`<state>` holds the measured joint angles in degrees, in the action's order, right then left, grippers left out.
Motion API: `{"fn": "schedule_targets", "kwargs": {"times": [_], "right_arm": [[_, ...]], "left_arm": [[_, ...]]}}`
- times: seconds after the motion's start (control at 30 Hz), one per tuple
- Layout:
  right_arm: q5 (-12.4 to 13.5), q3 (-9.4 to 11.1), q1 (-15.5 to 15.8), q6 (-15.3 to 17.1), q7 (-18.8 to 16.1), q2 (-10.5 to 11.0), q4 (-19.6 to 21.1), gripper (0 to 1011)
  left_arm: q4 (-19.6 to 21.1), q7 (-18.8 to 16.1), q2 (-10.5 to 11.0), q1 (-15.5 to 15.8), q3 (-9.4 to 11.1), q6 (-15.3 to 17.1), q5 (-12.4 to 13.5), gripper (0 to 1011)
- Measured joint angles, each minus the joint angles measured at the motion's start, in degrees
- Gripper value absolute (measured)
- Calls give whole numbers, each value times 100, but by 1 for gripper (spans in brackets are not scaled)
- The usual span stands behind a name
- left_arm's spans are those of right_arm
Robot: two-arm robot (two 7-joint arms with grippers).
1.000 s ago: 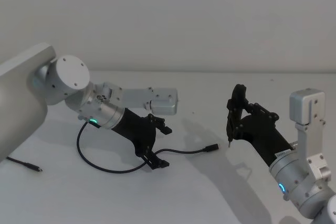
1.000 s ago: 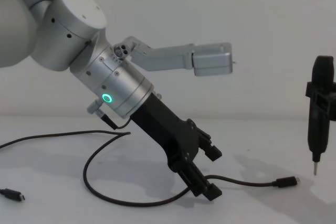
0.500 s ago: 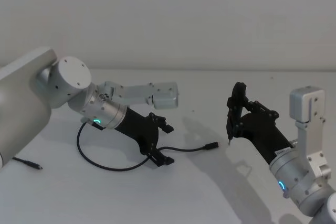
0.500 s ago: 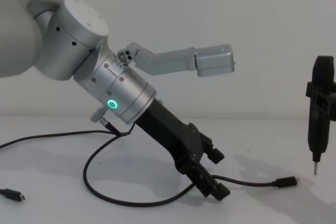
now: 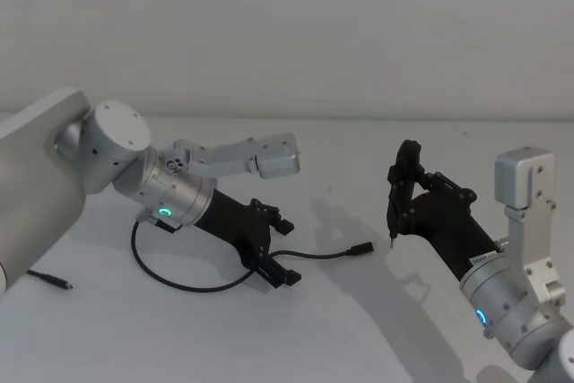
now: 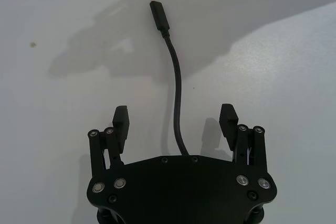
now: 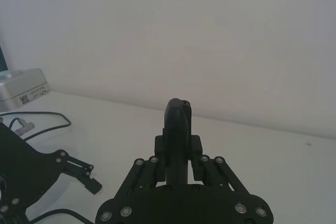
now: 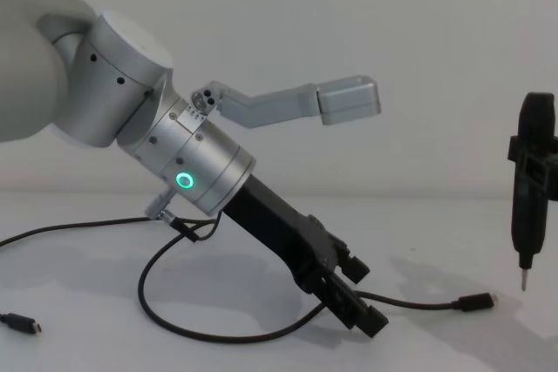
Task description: Pick up the data cable with the one hand.
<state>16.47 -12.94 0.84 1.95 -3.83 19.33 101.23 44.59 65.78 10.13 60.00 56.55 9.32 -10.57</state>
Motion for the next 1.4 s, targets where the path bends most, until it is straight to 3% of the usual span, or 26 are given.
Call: {"fn": "schedule_targets", "kwargs": {"times": [0.5, 0.9, 1.4], "right_arm": [[0, 0, 0, 0, 0, 0, 0, 275], [0, 0, 0, 0, 0, 0, 0, 274], [0, 0, 0, 0, 0, 0, 0, 274]], "left_arm": [[27, 104, 52, -60, -20, 424, -197, 985], [54, 121, 75, -79, -27, 554, -270, 694], [65, 137, 83, -88, -24, 613, -293, 529]]}}
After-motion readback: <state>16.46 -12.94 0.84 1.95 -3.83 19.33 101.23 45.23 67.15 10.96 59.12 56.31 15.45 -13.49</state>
